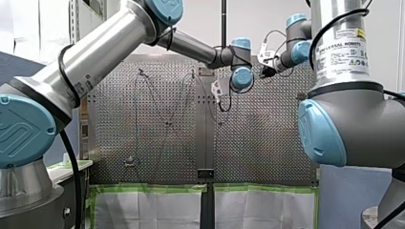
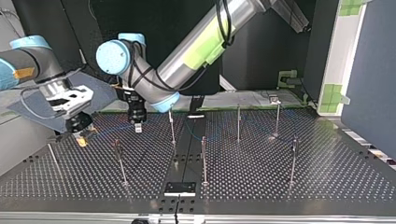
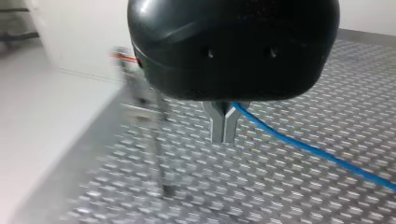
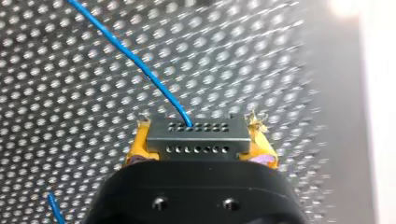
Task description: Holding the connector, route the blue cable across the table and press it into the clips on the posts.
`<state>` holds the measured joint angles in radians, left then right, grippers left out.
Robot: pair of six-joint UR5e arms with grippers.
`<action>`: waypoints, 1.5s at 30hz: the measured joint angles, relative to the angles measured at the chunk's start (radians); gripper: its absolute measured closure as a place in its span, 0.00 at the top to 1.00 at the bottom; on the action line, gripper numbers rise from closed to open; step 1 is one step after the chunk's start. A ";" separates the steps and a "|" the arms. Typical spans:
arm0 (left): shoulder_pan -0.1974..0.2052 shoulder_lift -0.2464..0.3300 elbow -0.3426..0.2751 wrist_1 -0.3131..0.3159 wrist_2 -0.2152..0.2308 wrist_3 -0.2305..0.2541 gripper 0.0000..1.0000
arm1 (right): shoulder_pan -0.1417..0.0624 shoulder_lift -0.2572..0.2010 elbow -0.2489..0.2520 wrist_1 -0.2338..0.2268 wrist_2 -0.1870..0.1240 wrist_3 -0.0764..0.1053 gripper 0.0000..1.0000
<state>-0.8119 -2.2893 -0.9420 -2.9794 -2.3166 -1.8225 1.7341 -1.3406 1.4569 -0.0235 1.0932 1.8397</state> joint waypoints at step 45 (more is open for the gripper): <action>0.070 0.008 0.023 0.027 0.160 -0.005 0.00 | -0.050 0.055 -0.087 -0.010 -0.150 0.004 0.00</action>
<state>-0.7417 -2.2814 -0.9193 -2.9526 -2.1566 -1.8272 1.6845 -1.2853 1.3702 -0.0336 0.9435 1.8438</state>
